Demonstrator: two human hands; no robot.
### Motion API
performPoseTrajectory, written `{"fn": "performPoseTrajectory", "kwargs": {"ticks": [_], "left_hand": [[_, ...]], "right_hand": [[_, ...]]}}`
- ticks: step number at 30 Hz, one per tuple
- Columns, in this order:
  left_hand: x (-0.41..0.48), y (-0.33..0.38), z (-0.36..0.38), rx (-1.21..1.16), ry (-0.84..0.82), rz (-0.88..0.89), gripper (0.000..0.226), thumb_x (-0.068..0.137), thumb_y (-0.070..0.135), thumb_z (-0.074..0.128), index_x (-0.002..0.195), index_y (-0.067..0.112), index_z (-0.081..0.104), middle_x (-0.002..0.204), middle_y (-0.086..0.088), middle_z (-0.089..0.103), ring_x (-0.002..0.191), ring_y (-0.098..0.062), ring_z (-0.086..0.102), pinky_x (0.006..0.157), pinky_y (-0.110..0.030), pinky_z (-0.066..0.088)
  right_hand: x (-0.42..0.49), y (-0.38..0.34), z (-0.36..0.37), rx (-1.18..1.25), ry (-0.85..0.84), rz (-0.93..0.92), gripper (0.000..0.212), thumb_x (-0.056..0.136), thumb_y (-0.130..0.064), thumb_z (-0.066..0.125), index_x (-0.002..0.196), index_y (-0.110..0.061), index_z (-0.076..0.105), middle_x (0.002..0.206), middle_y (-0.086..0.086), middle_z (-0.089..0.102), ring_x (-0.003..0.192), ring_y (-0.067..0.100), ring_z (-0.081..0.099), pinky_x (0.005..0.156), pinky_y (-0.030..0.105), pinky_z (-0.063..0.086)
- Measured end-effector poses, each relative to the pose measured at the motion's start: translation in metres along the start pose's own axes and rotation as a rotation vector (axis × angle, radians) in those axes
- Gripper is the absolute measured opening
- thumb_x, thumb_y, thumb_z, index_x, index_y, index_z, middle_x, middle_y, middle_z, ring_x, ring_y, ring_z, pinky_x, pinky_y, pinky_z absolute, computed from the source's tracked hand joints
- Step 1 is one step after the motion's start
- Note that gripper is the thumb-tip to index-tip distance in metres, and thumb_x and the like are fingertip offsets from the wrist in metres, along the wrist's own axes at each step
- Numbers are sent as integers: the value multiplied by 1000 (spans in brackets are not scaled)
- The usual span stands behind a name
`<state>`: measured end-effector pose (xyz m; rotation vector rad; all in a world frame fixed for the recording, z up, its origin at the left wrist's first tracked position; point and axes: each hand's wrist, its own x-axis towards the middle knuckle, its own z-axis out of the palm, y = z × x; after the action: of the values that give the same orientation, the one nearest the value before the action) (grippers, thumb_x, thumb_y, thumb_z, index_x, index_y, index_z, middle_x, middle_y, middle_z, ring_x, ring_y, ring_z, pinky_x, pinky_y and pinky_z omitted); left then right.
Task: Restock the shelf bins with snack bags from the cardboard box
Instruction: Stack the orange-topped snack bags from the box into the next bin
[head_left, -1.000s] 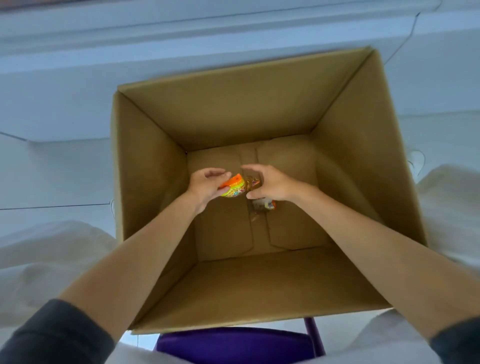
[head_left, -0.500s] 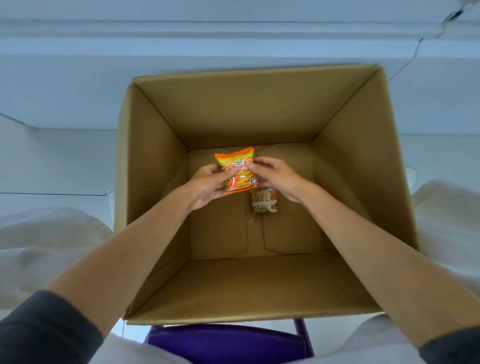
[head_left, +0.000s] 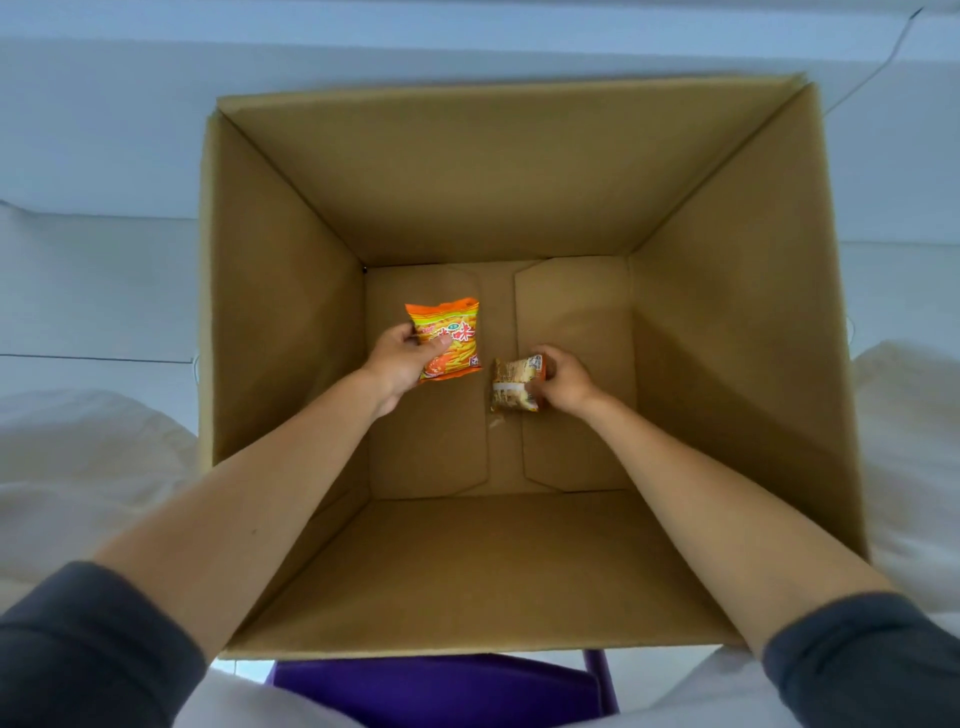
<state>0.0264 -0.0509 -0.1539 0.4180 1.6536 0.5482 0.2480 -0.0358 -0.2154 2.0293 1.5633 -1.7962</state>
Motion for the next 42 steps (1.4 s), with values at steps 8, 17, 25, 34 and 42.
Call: {"fn": "performPoseTrajectory", "kwargs": {"ticks": [8,17,25,34,42], "left_hand": [[-9,10,2,96,63,129,48,92,26,66,136,16,49,131,-1,58,119,-18,54,103,-37,44],[-54,47,5,-53,-64,222,44,100,25,53,140,26,36,130,2,54,108,-17,60,80,-38,57],[-78,72,4,35,-140,425,70,77,39,81,134,21,44,120,3,65,104,-10,67,79,-29,60],[-74,100,-8,-123,-227,361,54,87,40,69,134,26,46,127,2,63,115,-20,63,92,-48,51],[-82,114,-9,-203,-246,276,51,92,61,49,128,26,54,117,0,70,106,-18,67,84,-39,56]], "right_hand": [[-18,-81,-48,313,2,62,25,85,-6,70,107,-7,58,77,7,65,51,7,59,55,17,50],[-77,-134,-75,391,-9,-52,17,82,-25,76,83,-10,69,67,-1,65,56,7,59,66,24,50],[-96,-146,-73,492,4,-190,21,83,-23,75,85,-5,64,74,7,61,68,17,59,81,37,59],[-94,-153,-67,353,11,-447,58,73,4,78,119,-17,50,116,11,65,108,22,63,95,36,52],[-102,-170,-73,472,-51,-424,46,78,-7,68,122,-17,61,110,5,68,101,20,66,87,35,54]]}}
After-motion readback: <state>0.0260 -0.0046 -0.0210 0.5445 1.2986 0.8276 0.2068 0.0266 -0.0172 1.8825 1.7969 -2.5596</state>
